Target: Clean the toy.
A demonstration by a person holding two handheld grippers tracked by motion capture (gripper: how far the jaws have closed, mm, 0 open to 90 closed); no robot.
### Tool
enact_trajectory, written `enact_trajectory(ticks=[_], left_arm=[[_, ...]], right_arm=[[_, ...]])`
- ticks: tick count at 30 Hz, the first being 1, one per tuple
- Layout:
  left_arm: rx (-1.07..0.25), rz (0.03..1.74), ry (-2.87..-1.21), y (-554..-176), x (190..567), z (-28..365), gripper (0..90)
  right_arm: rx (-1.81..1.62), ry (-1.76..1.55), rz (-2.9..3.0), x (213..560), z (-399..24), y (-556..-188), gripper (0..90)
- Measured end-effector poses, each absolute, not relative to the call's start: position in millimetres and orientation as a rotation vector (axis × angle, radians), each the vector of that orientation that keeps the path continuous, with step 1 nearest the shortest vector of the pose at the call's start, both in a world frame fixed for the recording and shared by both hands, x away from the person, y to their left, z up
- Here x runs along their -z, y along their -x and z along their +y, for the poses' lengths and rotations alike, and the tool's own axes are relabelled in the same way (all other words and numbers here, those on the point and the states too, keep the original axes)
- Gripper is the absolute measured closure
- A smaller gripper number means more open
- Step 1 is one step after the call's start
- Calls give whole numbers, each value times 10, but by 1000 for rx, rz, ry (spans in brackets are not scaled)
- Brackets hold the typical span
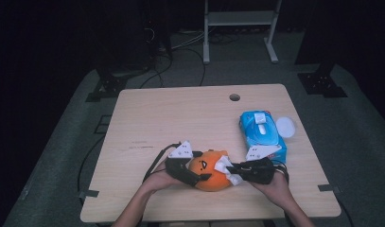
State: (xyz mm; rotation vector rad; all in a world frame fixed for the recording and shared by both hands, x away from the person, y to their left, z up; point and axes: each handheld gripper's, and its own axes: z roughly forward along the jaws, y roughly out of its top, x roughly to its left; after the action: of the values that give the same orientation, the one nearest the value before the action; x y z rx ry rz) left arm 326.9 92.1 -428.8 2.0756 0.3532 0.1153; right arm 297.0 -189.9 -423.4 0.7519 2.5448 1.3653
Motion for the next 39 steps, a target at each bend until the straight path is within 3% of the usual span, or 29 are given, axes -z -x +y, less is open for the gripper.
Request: enact_trajectory(ticks=[4, 8, 11, 16, 20, 27, 31, 34, 39], left_arm=[[-102, 338, -2113, -3259, 4241, 987, 111], [-89, 349, -2118, -3282, 4296, 1041, 264], [-103, 338, -2094, -3273, 4275, 1009, 321], [-158, 249, -2130, -3196, 4244, 896, 320], [-138, 277, -2108, -3234, 4289, 948, 324], [-143, 313, -2108, -3267, 4307, 985, 262], [-109, 451, -2118, -3330, 4306, 1007, 115], [-75, 416, -2120, -3323, 4324, 1008, 209], [-168, 274, -2130, -3208, 4252, 909, 302]], right_arm=[[-1340, -775, 2542, 4248, -1948, -2975, 834], [-1340, -786, 2530, 4228, -1955, -2956, 835], [-1338, -701, 2530, 4147, -1806, -2863, 836], [-1333, -558, 2546, 4070, -1507, -2765, 837], [-1346, -600, 2519, 4068, -1552, -2863, 837], [-1301, -748, 2482, 4129, -1842, -3015, 837], [-1248, -768, 2500, 4189, -1919, -2991, 837], [-1222, -724, 2517, 4165, -1872, -2892, 837], [-1279, -622, 2545, 4077, -1661, -2776, 837]])
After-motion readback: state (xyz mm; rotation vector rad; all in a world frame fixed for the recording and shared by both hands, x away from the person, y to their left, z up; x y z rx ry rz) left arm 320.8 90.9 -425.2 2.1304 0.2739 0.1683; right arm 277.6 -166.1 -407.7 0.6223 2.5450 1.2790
